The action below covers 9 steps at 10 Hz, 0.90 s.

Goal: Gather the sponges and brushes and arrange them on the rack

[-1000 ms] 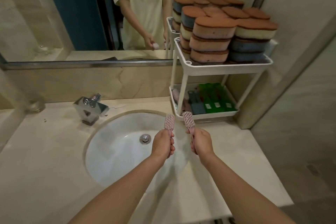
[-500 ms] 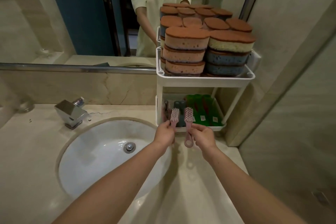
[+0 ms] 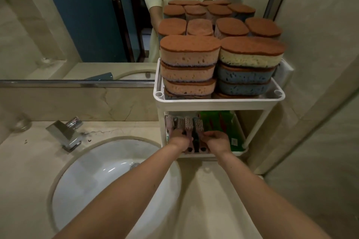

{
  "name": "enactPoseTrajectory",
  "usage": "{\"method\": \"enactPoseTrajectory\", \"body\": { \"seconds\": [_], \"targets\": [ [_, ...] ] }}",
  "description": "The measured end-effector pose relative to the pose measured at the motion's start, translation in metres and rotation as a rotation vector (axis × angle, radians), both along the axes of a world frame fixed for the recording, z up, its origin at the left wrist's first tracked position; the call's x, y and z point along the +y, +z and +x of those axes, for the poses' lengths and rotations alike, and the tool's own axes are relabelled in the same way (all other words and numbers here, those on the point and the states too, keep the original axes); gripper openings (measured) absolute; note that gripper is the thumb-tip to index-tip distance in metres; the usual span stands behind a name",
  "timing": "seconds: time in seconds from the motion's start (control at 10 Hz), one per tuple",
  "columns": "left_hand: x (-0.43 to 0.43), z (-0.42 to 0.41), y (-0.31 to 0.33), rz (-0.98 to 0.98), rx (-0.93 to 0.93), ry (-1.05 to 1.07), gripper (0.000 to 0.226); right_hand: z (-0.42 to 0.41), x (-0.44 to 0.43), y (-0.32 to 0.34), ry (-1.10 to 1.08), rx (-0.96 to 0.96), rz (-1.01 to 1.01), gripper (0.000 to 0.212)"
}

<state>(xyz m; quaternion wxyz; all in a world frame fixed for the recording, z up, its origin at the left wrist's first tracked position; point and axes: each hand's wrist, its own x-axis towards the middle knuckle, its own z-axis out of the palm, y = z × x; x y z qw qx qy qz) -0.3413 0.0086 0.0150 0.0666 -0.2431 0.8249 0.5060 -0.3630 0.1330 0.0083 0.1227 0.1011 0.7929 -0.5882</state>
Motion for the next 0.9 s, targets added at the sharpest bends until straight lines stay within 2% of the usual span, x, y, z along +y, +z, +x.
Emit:
{"method": "enactPoseTrajectory", "body": {
  "seconds": [0.1, 0.2, 0.3, 0.4, 0.5, 0.6, 0.8, 0.9],
  "targets": [
    [-0.005, -0.017, -0.007, -0.070, -0.070, -0.046, 0.034, -0.018, -0.004, -0.006, 0.037, -0.005, 0.074, 0.014],
    [-0.009, -0.029, -0.014, -0.139, -0.064, -0.068, 0.030, -0.035, -0.010, -0.014, 0.071, -0.001, 0.187, 0.013],
    [-0.008, -0.035, -0.018, -0.203, -0.039, -0.104, 0.029, -0.044, -0.013, -0.022, 0.091, -0.016, 0.230, 0.005],
    [-0.009, -0.034, -0.024, -0.249, 0.012, -0.144, 0.038, -0.046, -0.014, -0.029, 0.105, -0.009, 0.270, 0.012],
    [-0.010, -0.029, -0.024, -0.341, 0.050, -0.176, 0.037, -0.044, -0.015, -0.032, 0.123, -0.008, 0.298, 0.014],
    [-0.011, -0.026, -0.023, -0.345, 0.065, -0.170, 0.030, -0.039, -0.014, -0.031, 0.115, 0.012, 0.281, 0.005],
    [-0.010, -0.009, -0.009, -0.278, 0.093, -0.203, 0.014, -0.021, -0.009, -0.015, 0.125, 0.085, 0.178, 0.007],
    [-0.006, 0.008, 0.002, -0.211, 0.098, -0.130, 0.028, -0.008, -0.009, -0.010, 0.076, 0.096, 0.085, 0.009]
  ]
}}
